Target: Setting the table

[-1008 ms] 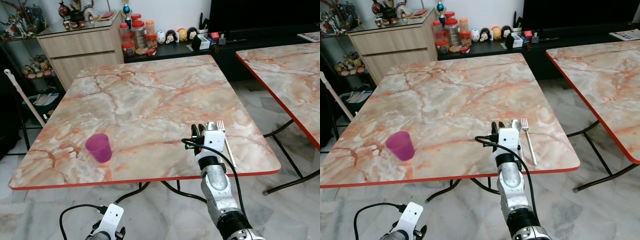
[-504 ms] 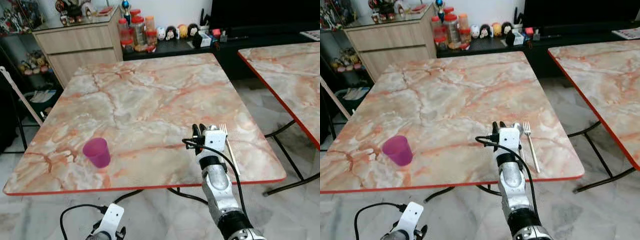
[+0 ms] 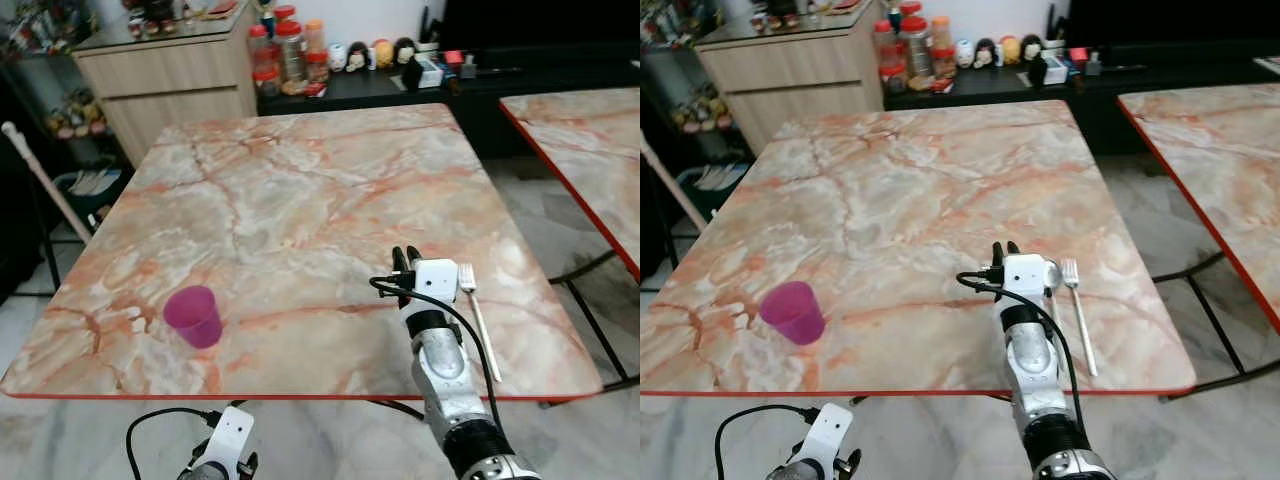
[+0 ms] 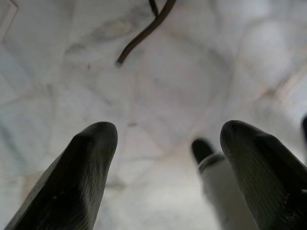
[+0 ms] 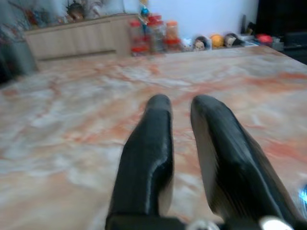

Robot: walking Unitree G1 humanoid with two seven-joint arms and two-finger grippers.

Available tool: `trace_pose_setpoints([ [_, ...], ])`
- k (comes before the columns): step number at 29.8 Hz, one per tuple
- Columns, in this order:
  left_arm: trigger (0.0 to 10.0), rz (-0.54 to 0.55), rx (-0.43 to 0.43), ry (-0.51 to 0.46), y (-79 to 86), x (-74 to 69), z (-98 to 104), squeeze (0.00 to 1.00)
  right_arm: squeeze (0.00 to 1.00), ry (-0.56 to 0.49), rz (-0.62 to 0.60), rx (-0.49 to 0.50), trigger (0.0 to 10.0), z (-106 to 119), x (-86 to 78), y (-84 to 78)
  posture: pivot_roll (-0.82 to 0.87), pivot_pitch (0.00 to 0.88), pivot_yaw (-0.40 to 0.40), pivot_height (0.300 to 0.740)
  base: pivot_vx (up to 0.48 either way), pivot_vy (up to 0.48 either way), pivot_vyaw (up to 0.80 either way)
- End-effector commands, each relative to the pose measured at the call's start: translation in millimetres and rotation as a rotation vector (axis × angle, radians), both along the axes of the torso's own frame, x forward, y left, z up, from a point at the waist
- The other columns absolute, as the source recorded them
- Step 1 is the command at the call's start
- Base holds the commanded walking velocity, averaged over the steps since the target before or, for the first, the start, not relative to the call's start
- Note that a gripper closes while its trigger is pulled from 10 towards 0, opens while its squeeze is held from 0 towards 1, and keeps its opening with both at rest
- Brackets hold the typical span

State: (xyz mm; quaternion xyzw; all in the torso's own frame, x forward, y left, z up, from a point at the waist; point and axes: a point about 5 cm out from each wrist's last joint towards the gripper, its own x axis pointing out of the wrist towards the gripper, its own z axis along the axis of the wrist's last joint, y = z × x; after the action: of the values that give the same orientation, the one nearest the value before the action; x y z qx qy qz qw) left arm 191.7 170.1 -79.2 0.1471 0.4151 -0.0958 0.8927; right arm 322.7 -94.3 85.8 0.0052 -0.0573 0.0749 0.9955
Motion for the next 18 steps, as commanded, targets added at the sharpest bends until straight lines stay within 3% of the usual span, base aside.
trace_pose_setpoints([
  [1, 10.0, 0.004, -0.012, -0.02, -3.0, 5.8, 2.9, 0.0, 0.0, -0.004, -0.031, -0.016, 10.0, 0.0, 0.7, -12.8, 0.01, 0.0, 0.078, 0.74, 0.0, 0.0, 0.0],
  [8, 10.0, 0.008, -0.015, -0.019, -3.2, 6.0, 2.9, 0.0, 0.0, 0.003, -0.034, -0.021, 10.0, -3.9, -3.5, -14.8, 0.01, 0.0, 0.077, 0.74, 0.0, 0.0, 0.0],
  [16, 10.0, 0.004, -0.012, -0.016, -2.6, 5.5, 2.7, 0.0, 0.0, 0.014, -0.087, -0.037, 10.0, -9.2, -10.9, -28.1, 0.0, 0.0, 0.08, 0.74, 0.0, 0.0, 0.0],
  [17, 10.0, 0.002, -0.011, -0.015, -2.6, 5.4, 2.6, 0.0, 1.0, 0.011, -0.09, -0.034, 10.0, -9.4, -11.7, -29.1, 0.0, 0.0, 0.08, 0.74, 0.0, 0.0, 0.0],
  [18, 10.0, 0.0, -0.01, -0.015, -2.6, 5.3, 2.6, 0.0, 1.0, 0.009, -0.098, -0.045, 10.0, -9.8, -12.7, -31.0, 0.0, 0.0, 0.08, 0.74, 0.0, 0.0, 0.0],
])
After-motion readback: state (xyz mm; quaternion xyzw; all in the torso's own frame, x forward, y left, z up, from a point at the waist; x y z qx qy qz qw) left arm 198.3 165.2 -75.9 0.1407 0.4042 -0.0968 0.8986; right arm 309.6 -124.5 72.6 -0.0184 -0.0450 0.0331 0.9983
